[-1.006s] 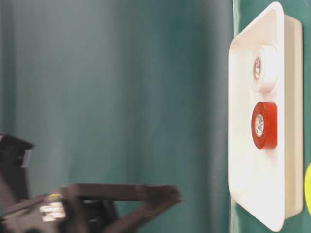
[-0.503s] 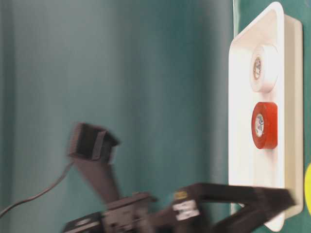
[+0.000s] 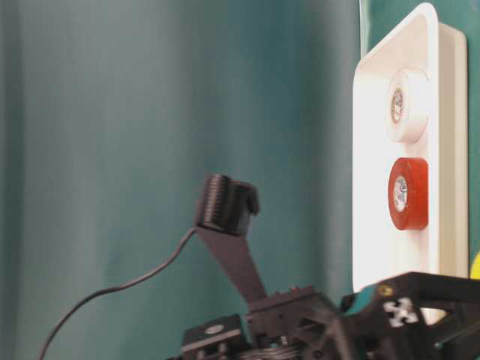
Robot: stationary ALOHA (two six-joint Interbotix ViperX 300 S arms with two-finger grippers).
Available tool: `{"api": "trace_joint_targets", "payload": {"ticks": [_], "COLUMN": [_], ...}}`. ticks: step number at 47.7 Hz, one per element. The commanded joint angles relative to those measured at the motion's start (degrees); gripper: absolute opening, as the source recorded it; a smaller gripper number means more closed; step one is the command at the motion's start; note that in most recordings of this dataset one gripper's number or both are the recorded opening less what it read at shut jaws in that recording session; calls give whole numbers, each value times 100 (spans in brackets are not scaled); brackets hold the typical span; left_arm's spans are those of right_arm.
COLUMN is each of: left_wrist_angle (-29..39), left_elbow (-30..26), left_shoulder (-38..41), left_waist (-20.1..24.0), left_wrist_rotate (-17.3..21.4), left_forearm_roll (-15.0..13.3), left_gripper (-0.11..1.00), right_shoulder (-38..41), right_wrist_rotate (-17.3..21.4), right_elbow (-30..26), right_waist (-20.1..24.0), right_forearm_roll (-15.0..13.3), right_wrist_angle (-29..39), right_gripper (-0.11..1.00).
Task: Pick up the tape from a random location and place it into the white case.
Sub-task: 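Move the left gripper over the yellow tape roll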
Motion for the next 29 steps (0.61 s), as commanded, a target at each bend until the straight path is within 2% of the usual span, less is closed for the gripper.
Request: {"api": "trace_joint_targets", "payload": {"ticks": [1, 20, 29], "left_wrist_angle": [-79, -677, -703], "left_elbow": [-18, 281, 272], "left_shoulder": [-35, 123, 255], "left_waist": [26, 123, 123], "left_wrist_rotate": [0, 9, 9], "left_forearm_roll": [18, 18, 18], "left_gripper": [94, 94, 94], "right_shoulder": [35, 141, 193], "right_wrist_rotate": [0, 0, 0], "right_elbow": [-132, -123, -105], "right_waist": [-18, -18, -18], "right_forearm_roll": [-18, -18, -18], "right_wrist_angle": [-44, -97, -141], "right_gripper": [89, 89, 89]}}
